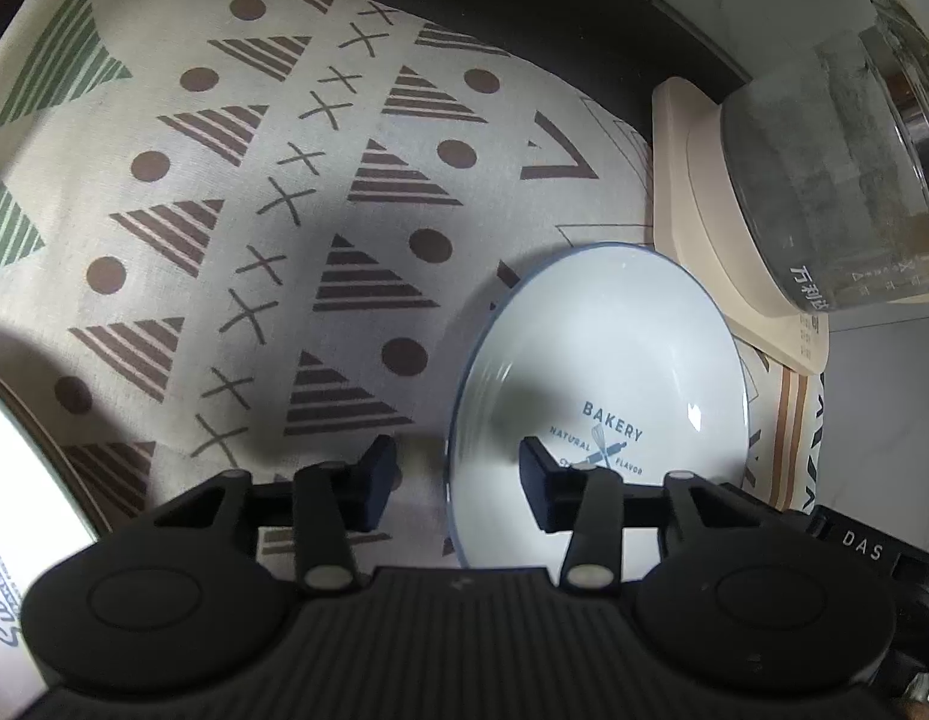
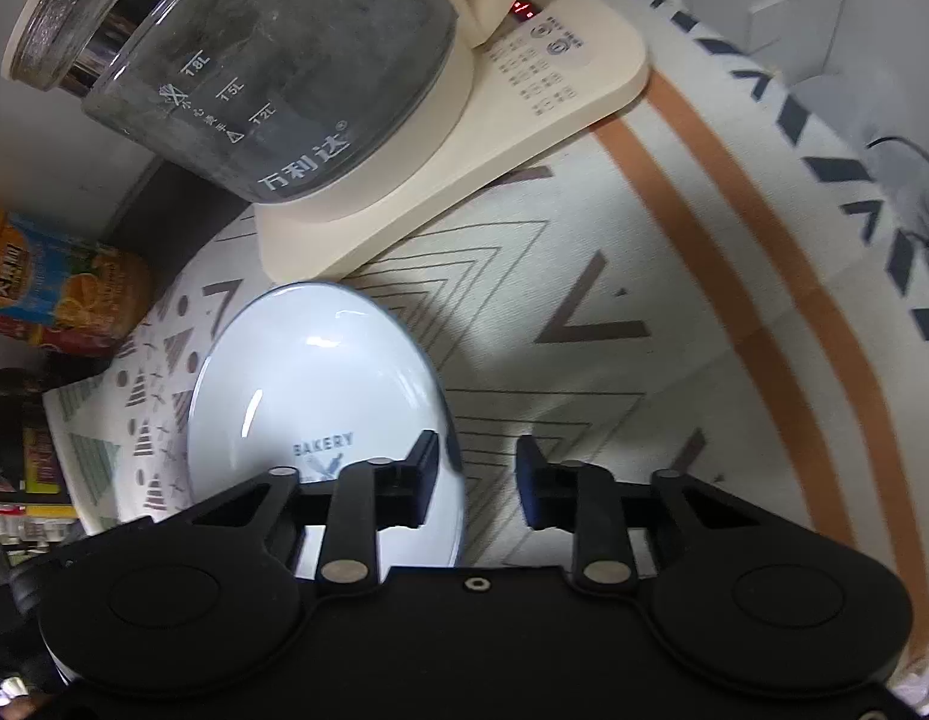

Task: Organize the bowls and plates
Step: 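Close both grippers on the 'BAKERY' plate rim and lift it, then carry the 'BAKERY' plate toward the stacked 'Sweet' and flower plates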

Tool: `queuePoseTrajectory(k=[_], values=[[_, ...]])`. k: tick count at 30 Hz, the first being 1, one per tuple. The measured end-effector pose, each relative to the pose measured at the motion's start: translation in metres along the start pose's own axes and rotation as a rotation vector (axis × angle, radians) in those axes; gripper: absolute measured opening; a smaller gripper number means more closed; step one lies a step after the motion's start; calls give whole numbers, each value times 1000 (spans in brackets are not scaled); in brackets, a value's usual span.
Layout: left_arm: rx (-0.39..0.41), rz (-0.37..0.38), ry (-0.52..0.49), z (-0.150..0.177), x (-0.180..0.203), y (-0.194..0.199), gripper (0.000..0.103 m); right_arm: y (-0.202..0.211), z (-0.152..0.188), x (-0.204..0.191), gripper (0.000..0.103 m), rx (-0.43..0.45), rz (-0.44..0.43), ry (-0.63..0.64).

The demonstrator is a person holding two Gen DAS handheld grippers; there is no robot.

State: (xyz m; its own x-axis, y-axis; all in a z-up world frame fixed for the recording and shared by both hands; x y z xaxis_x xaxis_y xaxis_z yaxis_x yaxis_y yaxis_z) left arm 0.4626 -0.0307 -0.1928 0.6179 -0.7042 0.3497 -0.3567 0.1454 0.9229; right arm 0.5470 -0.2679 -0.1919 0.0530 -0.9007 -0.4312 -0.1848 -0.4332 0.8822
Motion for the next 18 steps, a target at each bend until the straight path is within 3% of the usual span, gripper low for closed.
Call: queuePoseTrajectory(k=[2,5,10,18], values=[[-33,14,26,-1,-2,-2,29,-5,-1,1,23,-21,-19,-4],[-69,34,64,1,-4,-6,23,-14,-1,-1,18,-69,-51,-2],[-53,40,65,4,-2,-5,19,-20,-2,0,18,-111,-65,-18],[-24,18,42,4,3,6,15,-15,-2,-2,10,-103,-93,17]])
Point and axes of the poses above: each gripper's, at about its wrist camera, not at the fingertips, and y roughly against the way its jaws point, x to its right, z to its underside, the point moved 1 cm from there along -y, roughly the way its jaws point, and after that the axes turned 5 degrees about x, right-handed, at the moved point
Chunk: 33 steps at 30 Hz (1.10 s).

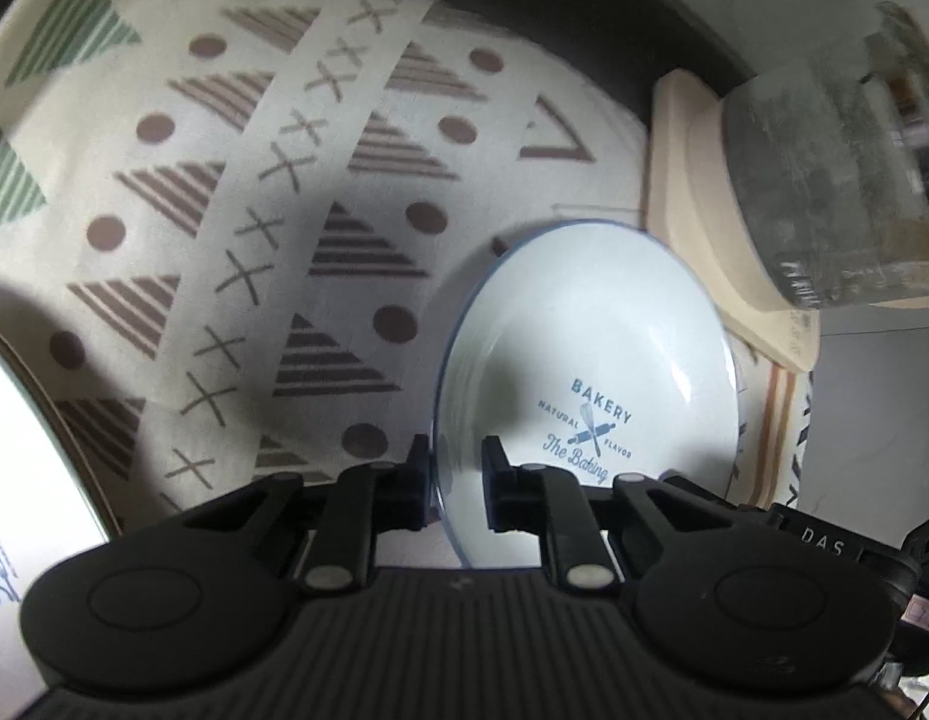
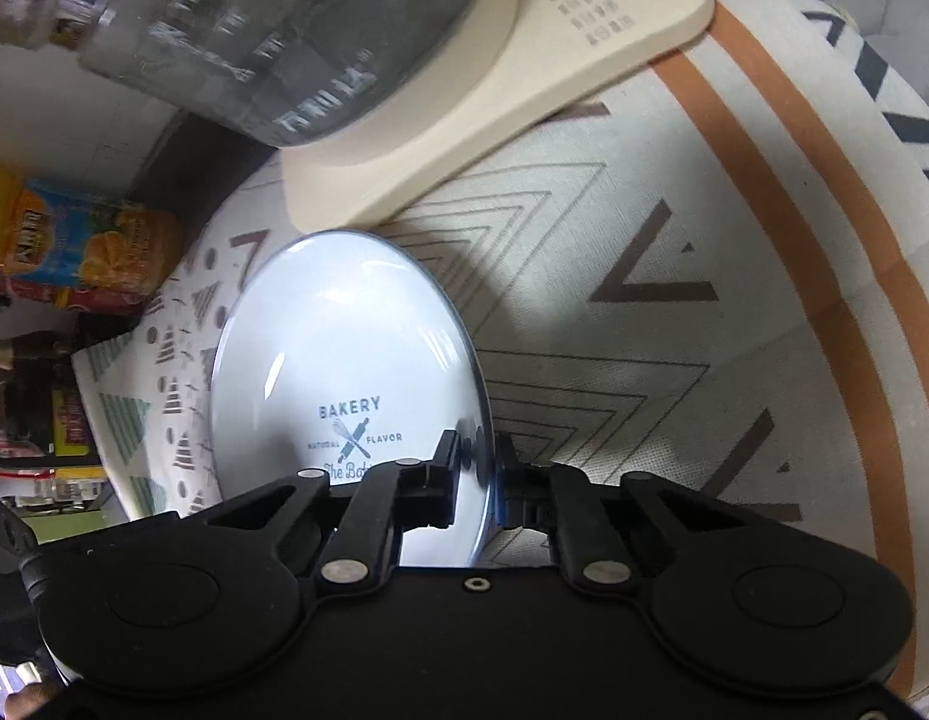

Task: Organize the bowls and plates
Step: 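Carry the 'BAKERY' plate toward the stacked 'Sweet' and flower plates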

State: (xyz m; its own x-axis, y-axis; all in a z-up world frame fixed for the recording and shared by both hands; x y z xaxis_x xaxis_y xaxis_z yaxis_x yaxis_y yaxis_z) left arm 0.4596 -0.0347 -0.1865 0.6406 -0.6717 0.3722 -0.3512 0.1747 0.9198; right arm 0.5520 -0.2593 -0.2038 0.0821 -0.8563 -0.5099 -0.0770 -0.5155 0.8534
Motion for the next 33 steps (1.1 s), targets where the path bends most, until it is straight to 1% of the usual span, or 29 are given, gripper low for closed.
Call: queuePoseTrajectory(k=[3,8,12,19,25,33], values=[[16,16,1,-5,0,7,15,11,-2,-6,10,42,-32,22],[59,15,-14,-13,-3,23,15,19,0,-23,10,82,-40,72],[75,32,-12,-19,-9,35,13,17,4,-38,10,85,-26,97],[91,48,-21,-29,-20,50,12,20,13,-54,10,121,-30,89],[112,57,-31,-35,-36,67,12,26,23,-76,10,155,-29,115],[135,77,-47,-38,-61,92,12,25,46,-103,10,185,-42,119]])
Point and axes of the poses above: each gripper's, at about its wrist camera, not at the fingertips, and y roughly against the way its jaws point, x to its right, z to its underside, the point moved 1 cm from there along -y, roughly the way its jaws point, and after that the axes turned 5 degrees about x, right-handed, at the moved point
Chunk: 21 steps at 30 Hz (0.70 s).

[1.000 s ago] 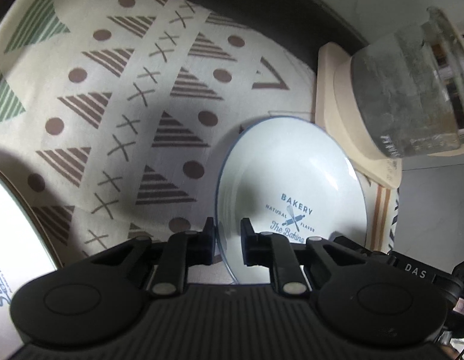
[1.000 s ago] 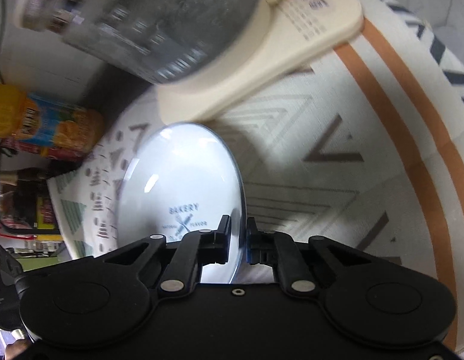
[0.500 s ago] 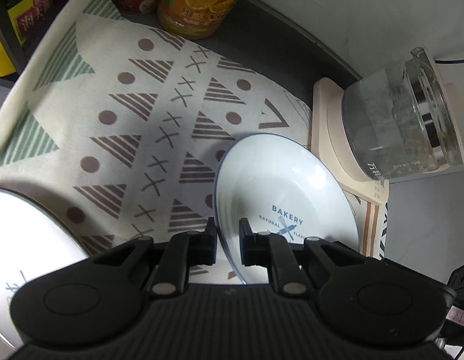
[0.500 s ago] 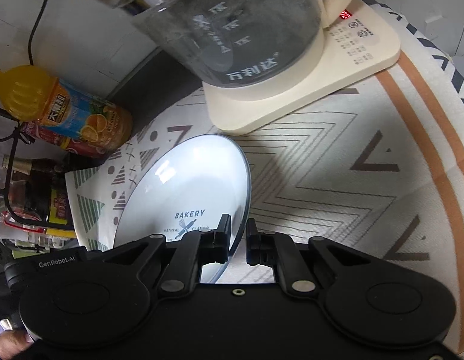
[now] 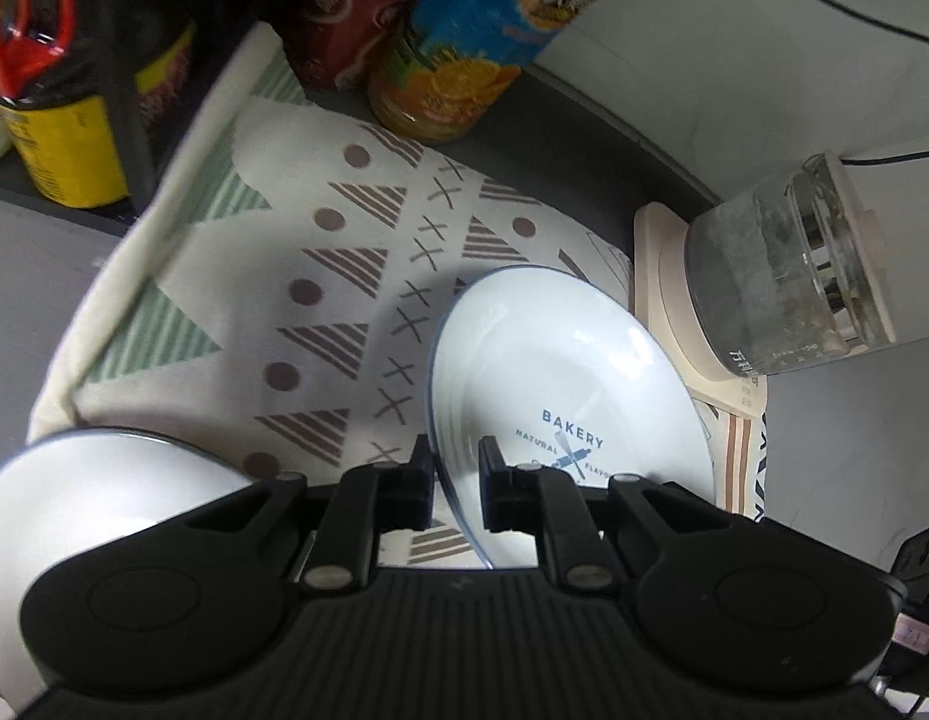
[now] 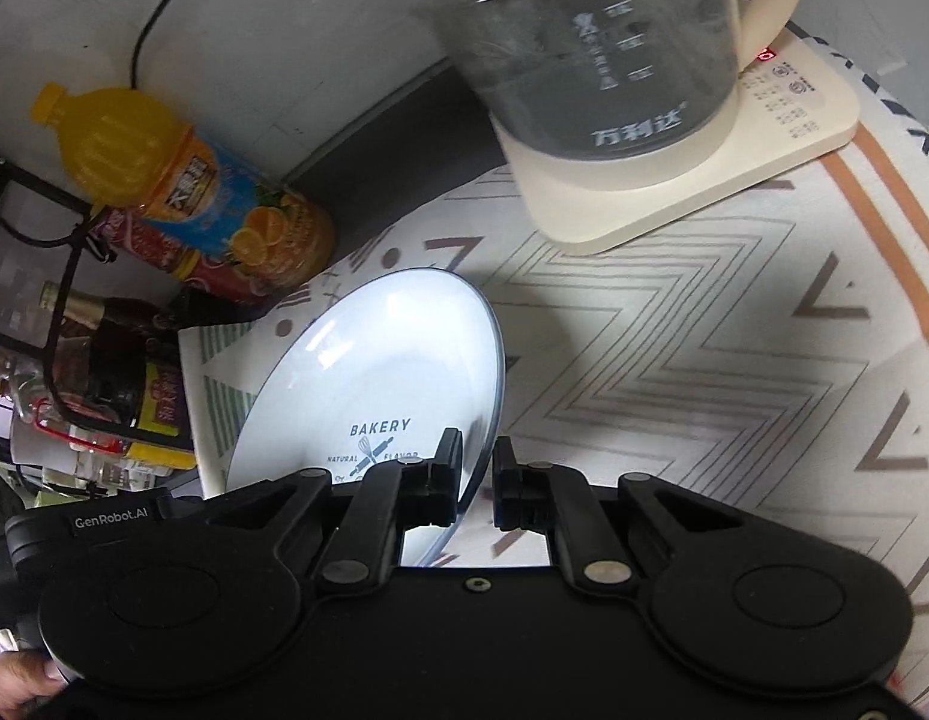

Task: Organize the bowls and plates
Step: 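Carry the 'BAKERY' plate toward the stacked 'Sweet' and flower plates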

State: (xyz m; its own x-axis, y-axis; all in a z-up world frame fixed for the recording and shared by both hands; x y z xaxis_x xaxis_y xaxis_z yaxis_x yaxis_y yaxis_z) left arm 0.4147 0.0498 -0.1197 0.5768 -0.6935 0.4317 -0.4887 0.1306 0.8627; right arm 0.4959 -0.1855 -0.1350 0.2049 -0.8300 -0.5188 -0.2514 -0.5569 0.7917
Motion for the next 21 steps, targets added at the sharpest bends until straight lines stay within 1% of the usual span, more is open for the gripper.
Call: queuePoseTrajectory(k=[6,11,15,21], values=[[53,-6,-76,5,-11,28,13,3,23,-19,10,18,-19,-9],[43,20,-90,5,-27,43,13,12,42,-32,10,51,-24,-39],[67,43,-127,10,-34,58,13,20,59,-44,11,77,-20,-48],[64,56,-122,17,-48,72,12,31,81,-55,11,102,-11,-39]])
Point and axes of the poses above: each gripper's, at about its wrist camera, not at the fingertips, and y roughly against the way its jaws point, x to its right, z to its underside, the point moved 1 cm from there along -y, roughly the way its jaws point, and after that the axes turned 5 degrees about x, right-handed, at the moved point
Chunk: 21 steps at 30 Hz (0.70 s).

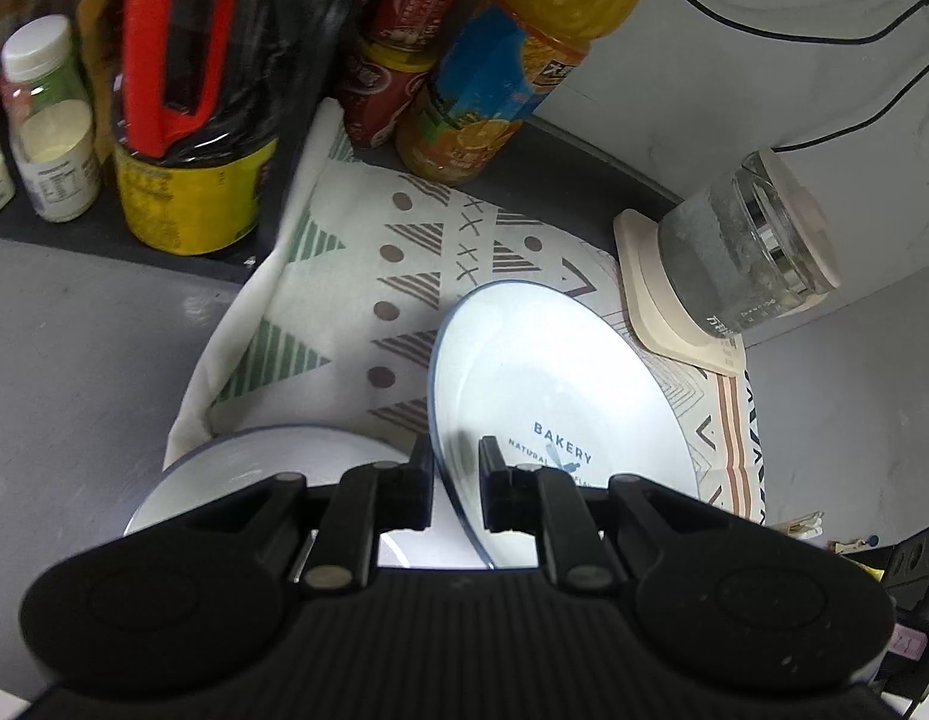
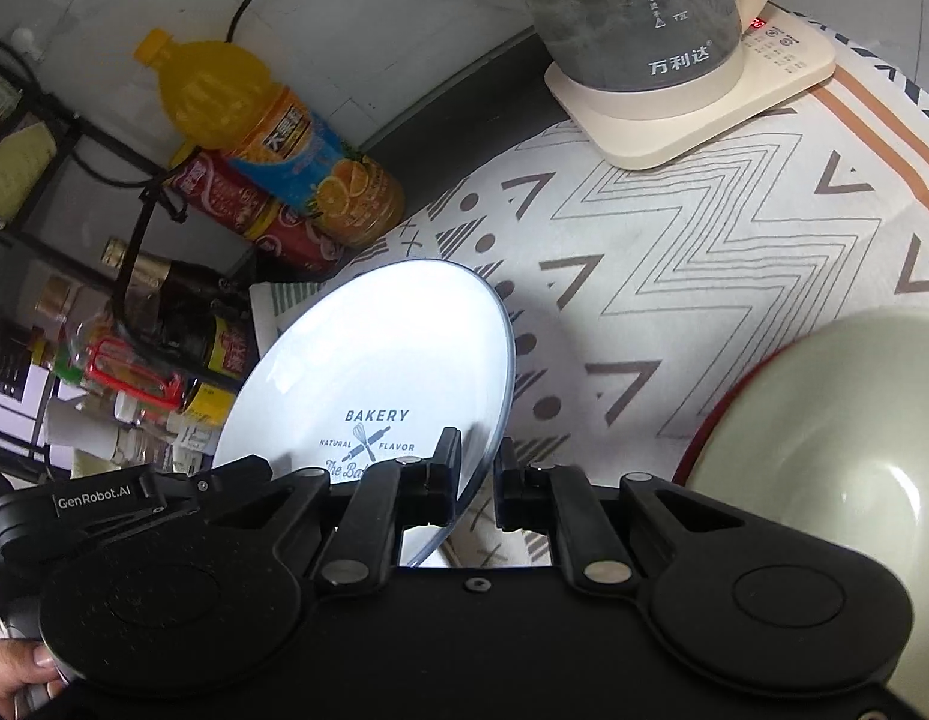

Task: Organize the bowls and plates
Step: 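Carry the 'BAKERY' plate toward the stacked 'Sweet' and flower plates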

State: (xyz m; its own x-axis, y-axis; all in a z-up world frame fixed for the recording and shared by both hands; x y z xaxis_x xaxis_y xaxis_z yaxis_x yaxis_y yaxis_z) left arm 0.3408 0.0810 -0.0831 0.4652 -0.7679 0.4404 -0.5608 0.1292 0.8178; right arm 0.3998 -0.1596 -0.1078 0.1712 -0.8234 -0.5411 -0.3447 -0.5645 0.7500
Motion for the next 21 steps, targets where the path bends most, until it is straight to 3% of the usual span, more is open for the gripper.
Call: queuePoseTrajectory(k=[18,21], values=[[91,-57,107,55,-25,45,13,17,32,-26,12,-29,-54,176],[73,-58,141,67,-31,46,13,21,37,-25,12,-26,-65,189]])
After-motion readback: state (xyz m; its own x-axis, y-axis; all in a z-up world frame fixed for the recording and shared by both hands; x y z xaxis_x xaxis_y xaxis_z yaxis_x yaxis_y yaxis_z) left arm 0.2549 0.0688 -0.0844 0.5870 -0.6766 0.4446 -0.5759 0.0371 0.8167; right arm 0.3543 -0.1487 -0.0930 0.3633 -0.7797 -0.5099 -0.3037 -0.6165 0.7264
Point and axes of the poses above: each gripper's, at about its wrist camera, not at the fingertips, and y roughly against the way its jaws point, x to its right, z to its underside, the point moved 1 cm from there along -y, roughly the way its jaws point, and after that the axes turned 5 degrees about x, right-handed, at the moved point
